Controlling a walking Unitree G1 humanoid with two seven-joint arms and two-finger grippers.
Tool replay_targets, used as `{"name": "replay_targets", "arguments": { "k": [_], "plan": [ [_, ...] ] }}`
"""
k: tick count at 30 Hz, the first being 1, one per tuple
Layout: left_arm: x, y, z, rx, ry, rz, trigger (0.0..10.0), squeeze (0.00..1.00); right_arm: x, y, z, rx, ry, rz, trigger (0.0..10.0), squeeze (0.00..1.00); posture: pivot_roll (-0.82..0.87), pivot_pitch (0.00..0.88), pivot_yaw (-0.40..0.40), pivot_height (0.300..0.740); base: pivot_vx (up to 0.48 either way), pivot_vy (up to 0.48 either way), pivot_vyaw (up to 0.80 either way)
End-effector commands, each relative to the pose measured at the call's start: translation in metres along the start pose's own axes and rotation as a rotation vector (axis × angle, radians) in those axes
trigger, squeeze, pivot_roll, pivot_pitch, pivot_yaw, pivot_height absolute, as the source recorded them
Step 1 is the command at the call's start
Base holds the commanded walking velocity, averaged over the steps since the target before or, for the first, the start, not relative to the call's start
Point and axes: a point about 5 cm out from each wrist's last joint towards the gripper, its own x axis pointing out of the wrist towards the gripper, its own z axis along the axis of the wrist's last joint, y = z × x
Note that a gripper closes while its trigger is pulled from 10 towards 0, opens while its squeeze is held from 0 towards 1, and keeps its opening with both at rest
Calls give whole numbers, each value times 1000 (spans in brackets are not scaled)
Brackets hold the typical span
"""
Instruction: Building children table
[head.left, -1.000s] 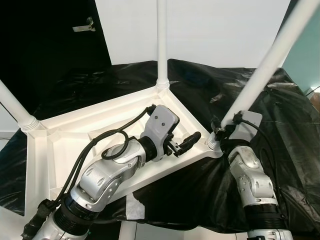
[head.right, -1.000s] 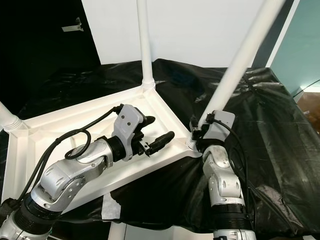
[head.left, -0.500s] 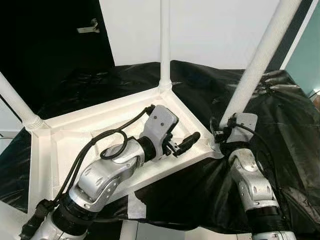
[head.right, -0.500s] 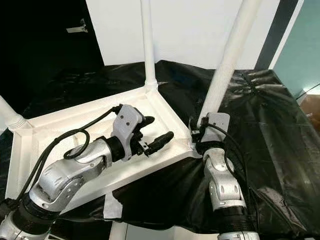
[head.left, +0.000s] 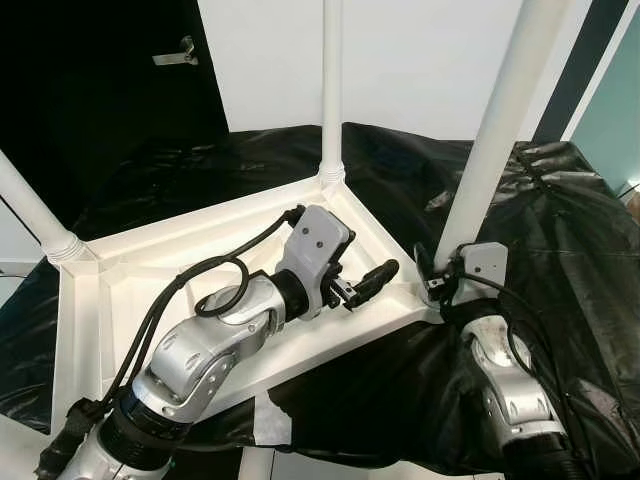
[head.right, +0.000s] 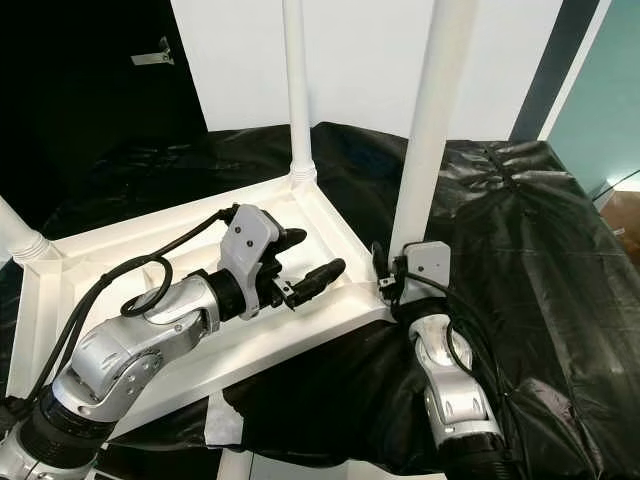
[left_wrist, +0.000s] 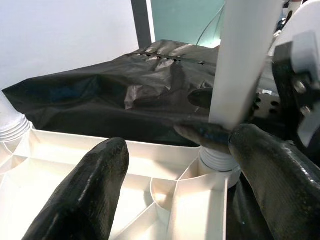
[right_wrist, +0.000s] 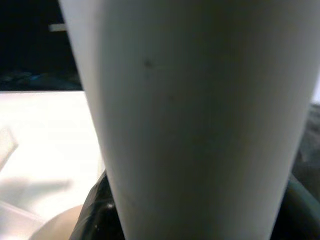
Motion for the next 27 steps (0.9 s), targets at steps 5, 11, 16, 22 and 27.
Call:
{"name": "replay_targets", "arguments": {
  "k": [5,11,16,22,27],
  "plan": [
    [-2,-7,7,20,-5,-152,10000,0,-22,14,-37,-22,127,115,10000,0,-23,9,40,740,0,0,0],
    [-4,-6,8,24,-4,-158,10000,0,-26,14,-42,12,134,117,10000,0,-24,6,46,740,0,0,0],
    [-5,-6,8,27,-2,-164,10000,0,-28,16,-46,151,164,77,10000,0,-27,2,51,740,0,0,0],
    [-5,-7,8,30,0,-172,10000,0,-26,13,-50,220,211,42,10000,0,-30,1,54,740,0,0,0],
    [-6,-7,7,31,3,-180,10000,0,-23,9,-52,271,266,37,10000,0,-30,0,53,740,0,0,0]
  ]
}}
